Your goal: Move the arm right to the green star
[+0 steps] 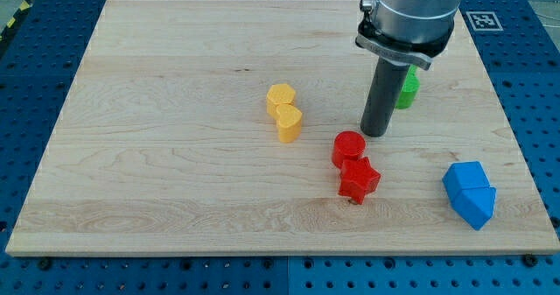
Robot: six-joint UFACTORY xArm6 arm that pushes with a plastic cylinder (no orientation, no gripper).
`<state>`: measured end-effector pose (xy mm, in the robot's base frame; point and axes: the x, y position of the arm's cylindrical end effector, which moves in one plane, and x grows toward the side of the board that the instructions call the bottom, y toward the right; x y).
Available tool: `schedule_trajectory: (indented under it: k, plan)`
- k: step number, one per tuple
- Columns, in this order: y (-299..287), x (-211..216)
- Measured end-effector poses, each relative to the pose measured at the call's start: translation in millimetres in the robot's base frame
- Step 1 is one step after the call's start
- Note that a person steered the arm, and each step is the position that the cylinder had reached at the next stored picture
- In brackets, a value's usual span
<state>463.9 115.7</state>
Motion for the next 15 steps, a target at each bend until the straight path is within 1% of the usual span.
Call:
schedule_trajectory:
  k: [1,2,3,5,6,8,9,10,12,13,14,15]
  plan:
    - [-10,-19]
    - [-31,-35]
    - [-47,-44]
    - [-48,-44]
    - [-35,-59]
    - [-29,-134]
    - [-13,-164]
    - [28,-171]
    - [91,-130]
    - [114,-105]
    - [117,-84]
    - [98,-82]
